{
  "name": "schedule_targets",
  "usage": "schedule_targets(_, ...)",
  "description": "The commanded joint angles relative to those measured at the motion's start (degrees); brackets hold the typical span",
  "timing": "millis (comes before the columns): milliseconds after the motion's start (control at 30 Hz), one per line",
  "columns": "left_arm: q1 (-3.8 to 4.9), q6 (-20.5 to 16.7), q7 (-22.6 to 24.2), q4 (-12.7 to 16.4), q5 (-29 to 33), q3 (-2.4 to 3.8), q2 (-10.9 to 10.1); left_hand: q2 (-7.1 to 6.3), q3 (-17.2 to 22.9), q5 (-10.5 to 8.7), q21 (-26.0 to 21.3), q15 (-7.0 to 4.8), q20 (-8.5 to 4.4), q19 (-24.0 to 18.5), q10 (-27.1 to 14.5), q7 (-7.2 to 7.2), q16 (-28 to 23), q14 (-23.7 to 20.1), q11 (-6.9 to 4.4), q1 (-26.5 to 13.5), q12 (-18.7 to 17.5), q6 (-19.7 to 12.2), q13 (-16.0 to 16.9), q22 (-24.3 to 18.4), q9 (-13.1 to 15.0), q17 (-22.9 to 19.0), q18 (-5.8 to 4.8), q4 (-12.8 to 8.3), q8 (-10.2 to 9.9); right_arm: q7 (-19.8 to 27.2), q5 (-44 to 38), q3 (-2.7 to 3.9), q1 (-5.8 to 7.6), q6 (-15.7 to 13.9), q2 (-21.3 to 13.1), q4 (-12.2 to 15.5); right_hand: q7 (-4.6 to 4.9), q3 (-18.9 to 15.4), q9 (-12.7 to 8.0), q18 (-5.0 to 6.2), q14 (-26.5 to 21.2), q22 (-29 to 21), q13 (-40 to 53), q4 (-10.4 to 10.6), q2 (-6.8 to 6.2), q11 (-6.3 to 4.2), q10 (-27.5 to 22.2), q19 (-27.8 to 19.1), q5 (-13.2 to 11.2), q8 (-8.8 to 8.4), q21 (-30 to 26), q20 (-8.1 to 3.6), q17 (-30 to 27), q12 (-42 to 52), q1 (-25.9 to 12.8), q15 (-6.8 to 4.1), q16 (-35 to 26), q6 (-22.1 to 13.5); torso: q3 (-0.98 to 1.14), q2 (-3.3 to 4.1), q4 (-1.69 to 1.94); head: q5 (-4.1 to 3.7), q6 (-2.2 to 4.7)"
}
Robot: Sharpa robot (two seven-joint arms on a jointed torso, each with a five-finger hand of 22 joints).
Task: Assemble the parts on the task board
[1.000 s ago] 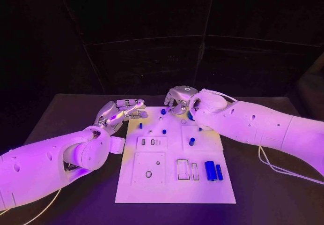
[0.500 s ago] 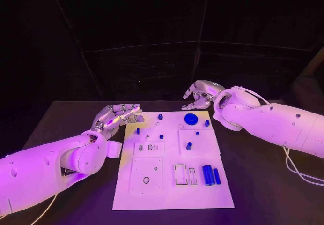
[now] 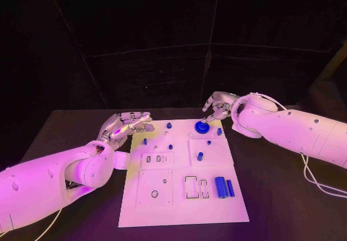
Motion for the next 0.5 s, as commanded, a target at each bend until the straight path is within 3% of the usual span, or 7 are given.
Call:
schedule_targets(33, 0.07, 0.92, 0.51, -0.03, -0.30, 0.04, 0.13, 0.49, 0.02, 0.00, -0.24, 0.09, -0.11, 0.47, 0.24, 0.27, -0.35, 0.42, 0.11, 0.08, -0.25, 0.02, -0.08, -0.08, -0.08, 0.07, 0.76, -0.40, -0.39, -0.58, -1.33, 0.05, 0.11, 3.11, 0.32, -0.39, 0.03, 0.18, 0.06, -0.98, 3.98, 0.23, 0.93, -0.29, 0.12, -0.06, 0.78, 0.47, 0.56, 0.48, 0.27, 0.02, 4.94, 0.74, 0.55, 0.25, 0.36, -0.36, -0.01, 0.02, -0.02, 0.03, -0.10)
schedule_targets(267, 0.07, 0.88, 0.50, 0.00, -0.30, 0.04, 0.19, 0.52, 0.07, 0.01, -0.26, 0.08, -0.12, 0.49, 0.28, 0.23, -0.39, 0.46, 0.08, 0.12, -0.27, 0.05, -0.07, -0.10, -0.07, 0.08, 0.76, -0.49, -0.40, -0.32, -2.36, 0.01, -0.01, 4.65, 0.50, -0.13, -0.19, -0.19, 0.28, -1.02, 4.00, 0.62, 3.28, -0.21, 0.43, -0.19, 1.89, 0.47, 1.73, 1.77, 0.52, 0.01, 5.20, 2.42, 0.70, 0.19, 0.45, 0.57, -0.04, -0.05, -0.03, -0.01, -0.36)
schedule_targets(500, 0.07, 0.82, 0.50, -0.01, -0.30, 0.04, 0.09, 0.52, 0.07, 0.01, -0.26, 0.08, -0.12, 0.49, 0.28, 0.23, -0.39, 0.46, 0.08, 0.12, -0.27, 0.05, -0.07, -0.10, -0.07, 0.08, 0.76, -0.49, -0.40, 0.04, -2.83, 0.00, -0.19, 3.92, 0.14, 1.51, -0.29, -0.34, 0.31, -1.05, 4.01, 0.79, 3.82, -0.10, 0.76, -0.28, 2.11, 0.48, 2.42, 2.25, 0.63, -0.03, 5.32, 2.81, 0.61, 0.12, 0.49, 0.89, -0.06, -0.03, 0.00, 0.07, -0.41)
